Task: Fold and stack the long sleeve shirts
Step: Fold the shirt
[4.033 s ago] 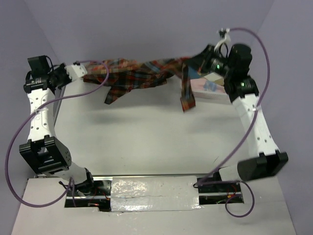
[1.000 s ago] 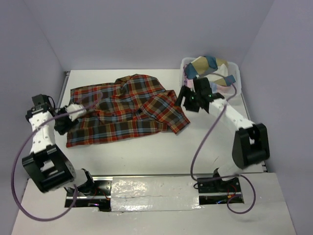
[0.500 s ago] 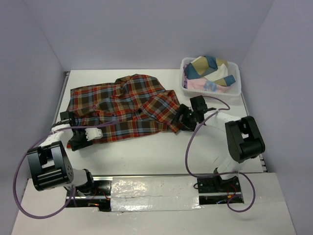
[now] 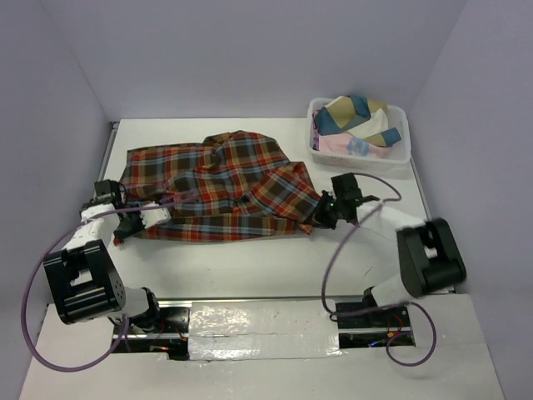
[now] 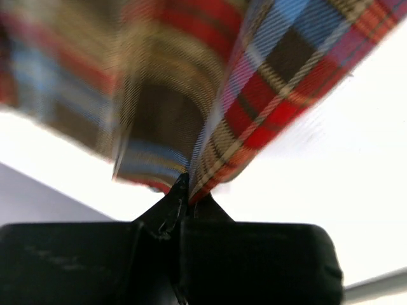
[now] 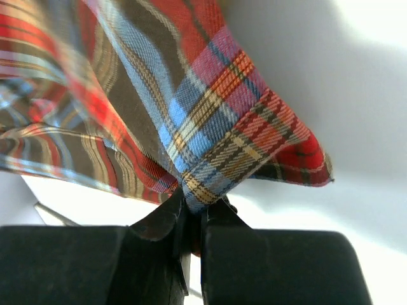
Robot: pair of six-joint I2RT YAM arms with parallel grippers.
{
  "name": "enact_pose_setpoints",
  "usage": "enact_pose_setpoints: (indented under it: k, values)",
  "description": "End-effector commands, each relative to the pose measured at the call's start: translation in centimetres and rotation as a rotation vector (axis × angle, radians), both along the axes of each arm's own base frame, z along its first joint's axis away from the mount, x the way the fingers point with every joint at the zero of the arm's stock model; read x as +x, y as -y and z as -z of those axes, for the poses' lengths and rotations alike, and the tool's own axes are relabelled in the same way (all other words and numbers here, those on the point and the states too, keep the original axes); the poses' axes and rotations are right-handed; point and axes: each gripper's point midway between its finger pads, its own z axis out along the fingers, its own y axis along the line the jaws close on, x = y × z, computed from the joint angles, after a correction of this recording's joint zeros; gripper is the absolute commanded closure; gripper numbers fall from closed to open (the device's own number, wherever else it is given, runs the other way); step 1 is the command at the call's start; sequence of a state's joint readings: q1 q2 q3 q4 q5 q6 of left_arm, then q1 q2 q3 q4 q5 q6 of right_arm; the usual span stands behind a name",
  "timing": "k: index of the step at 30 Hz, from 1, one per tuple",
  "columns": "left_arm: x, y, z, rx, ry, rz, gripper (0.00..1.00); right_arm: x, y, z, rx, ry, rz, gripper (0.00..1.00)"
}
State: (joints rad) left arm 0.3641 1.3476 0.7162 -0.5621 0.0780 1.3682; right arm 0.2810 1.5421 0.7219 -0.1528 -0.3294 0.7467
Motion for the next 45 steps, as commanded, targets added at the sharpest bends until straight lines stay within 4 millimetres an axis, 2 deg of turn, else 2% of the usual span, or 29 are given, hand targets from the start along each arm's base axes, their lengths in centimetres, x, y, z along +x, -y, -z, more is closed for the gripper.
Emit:
enact_pose_setpoints:
  k: [1,3,4,6,7,9,12,15,16,17,18,20,22,23,24,25,26,27,28,29,30,31,33,34,35,39,40,41,45]
  values:
    - [1.9,1.4,-5.1,-0.135,0.050,0.018,1.00,-2.7,4.0,-3.2,-0.152,0.065,0.041,1.00]
    - [1.9,2.0,-6.7,-0.159,0.045,0.068,1.00,-5.2,4.9,-4.0,-0.178,0.040,0.047,1.00]
    - [1.2,2.8,-7.9,-0.194,0.023,0.090,1.00,-6.2,4.8,-5.3,-0.172,0.091,0.044,1.00]
    - [0.2,3.7,-8.7,-0.214,-0.008,0.162,1.00,-8.5,4.9,-6.2,-0.159,0.086,0.056,1.00]
    - [-0.8,4.1,-8.9,-0.218,-0.031,0.193,1.00,-9.6,5.0,-5.6,-0.169,0.064,0.052,1.00]
    - [-4.7,5.1,-7.3,-0.224,-0.150,0.267,1.00,-12.0,5.5,-4.6,-0.178,0.012,0.055,1.00]
    - [-8.2,4.4,-3.8,-0.162,-0.284,0.264,0.98,-14.3,5.5,-3.0,-0.170,-0.040,0.043,1.00]
    - [-10.2,3.6,-1.6,-0.107,-0.358,0.255,0.60,-15.9,4.9,-2.1,-0.138,-0.081,0.023,0.98]
    - [-10.6,3.3,-1.2,-0.089,-0.374,0.252,0.36,-16.3,4.8,-2.0,-0.130,-0.098,0.021,0.89]
    - [-10.9,2.6,-1.0,-0.046,-0.395,0.246,0.27,-16.9,4.8,-1.8,-0.131,-0.119,0.011,0.71]
    - [-10.6,2.4,-0.9,-0.037,-0.379,0.232,0.21,-17.0,5.0,-2.0,-0.142,-0.121,0.013,0.38]
    - [-9.5,1.4,-1.6,0.002,-0.348,0.200,0.16,-17.4,6.3,-2.5,-0.208,-0.135,0.027,0.18]
    - [-5.7,0.9,-4.6,-0.012,-0.209,0.132,0.13,-15.3,7.5,-5.3,-0.276,-0.037,0.076,0.14]
    - [-3.6,2.2,-5.8,-0.125,-0.115,0.039,0.10,-14.6,7.8,-6.4,-0.296,0.005,0.079,0.13]
    - [0.3,1.5,-8.8,-0.166,0.006,-0.040,0.07,-12.9,7.9,-9.0,-0.297,0.090,0.103,0.14]
    - [2.0,1.7,-10.4,-0.240,0.059,-0.116,0.08,-12.0,7.8,-10.2,-0.296,0.131,0.110,0.15]
    - [5.3,2.6,-12.4,-0.402,0.103,-0.221,0.10,-10.1,7.2,-12.3,-0.286,0.220,0.090,0.27]
    - [5.4,3.1,-12.5,-0.495,0.057,-0.294,0.20,-9.1,6.6,-13.2,-0.275,0.265,0.064,0.39]
    - [6.2,3.6,-12.8,-0.581,0.025,-0.397,0.27,-7.5,5.8,-14.5,-0.254,0.335,0.048,0.70]
    - [7.1,3.7,-12.6,-0.630,0.001,-0.444,0.32,-6.1,5.2,-15.0,-0.272,0.360,0.006,0.80]
    - [8.2,3.5,-11.7,-0.672,-0.031,-0.502,0.36,-5.3,4.4,-15.5,-0.261,0.385,-0.031,0.83]
    - [9.3,3.0,-11.3,-0.680,-0.005,-0.539,0.36,-3.9,3.6,-16.3,-0.252,0.427,-0.052,0.81]
    - [10.0,1.9,-9.7,-0.685,0.001,-0.671,0.23,-1.4,2.6,-16.7,-0.283,0.448,-0.107,0.56]
    - [11.7,0.8,-9.5,-0.681,0.081,-0.713,0.20,-0.1,1.5,-16.1,-0.273,0.440,-0.144,0.41]
    - [12.0,0.3,-8.6,-0.674,0.098,-0.746,0.18,1.1,0.9,-17.3,-0.266,0.472,-0.149,0.37]
    - [14.6,-2.1,-7.1,-0.687,0.192,-0.856,0.11,5.8,-1.3,-18.0,-0.265,0.505,-0.178,0.29]
    - [14.9,-2.2,-6.8,-0.700,0.191,-0.882,0.11,7.0,-2.0,-16.1,-0.279,0.458,-0.196,0.28]
    - [15.4,-2.5,-6.0,-0.703,0.190,-0.888,0.10,8.5,-2.6,-17.3,-0.273,0.486,-0.192,0.28]
    - [15.9,-2.6,-3.7,-0.715,0.173,-0.902,0.09,13.2,-4.8,-14.5,-0.296,0.435,-0.228,0.25]
